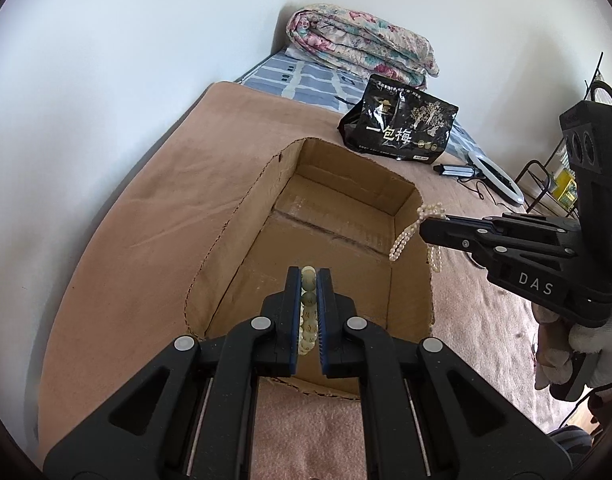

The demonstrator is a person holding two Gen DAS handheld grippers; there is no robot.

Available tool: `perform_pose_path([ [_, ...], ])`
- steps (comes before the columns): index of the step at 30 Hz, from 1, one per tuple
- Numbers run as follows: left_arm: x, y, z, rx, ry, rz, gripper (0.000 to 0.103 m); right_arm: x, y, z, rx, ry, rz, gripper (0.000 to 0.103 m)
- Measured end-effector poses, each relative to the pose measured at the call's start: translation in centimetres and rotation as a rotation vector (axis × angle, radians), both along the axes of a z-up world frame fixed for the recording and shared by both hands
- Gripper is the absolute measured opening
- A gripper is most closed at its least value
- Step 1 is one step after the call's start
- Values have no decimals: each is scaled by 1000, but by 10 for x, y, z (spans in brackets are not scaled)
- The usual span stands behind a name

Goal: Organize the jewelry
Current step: 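Carry the bracelet and pearl necklace in both grippers over the cardboard box, then open both grippers to drop the bracelet and necklace into the box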

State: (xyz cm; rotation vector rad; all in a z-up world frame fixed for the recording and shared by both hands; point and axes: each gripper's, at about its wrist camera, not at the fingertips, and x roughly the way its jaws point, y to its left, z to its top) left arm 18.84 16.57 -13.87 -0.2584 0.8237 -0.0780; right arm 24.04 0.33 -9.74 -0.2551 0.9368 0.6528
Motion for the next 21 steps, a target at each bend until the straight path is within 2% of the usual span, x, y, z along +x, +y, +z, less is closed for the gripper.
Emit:
perform_pose_path([
  [12,5,3,-16,-11,49,-4,5,9,7,-24,-32,44,-2,6],
  [14,5,5,-16,-27,56,2,5,9,6,-23,-30,42,-9,17],
  [15,6,6,-16,-36,58,4,5,9,6,-23,-25,39,-12,28],
  [17,6,7,-15,-38,60,10,18,9,4,-21,-18,37,-18,34],
  [18,5,8,-15,-35,55,14,32,8,4,-21,-18,38,-20,39],
  [21,4,6,-13,-27,49,16,35,6,3,-18,-20,22,-26,55],
])
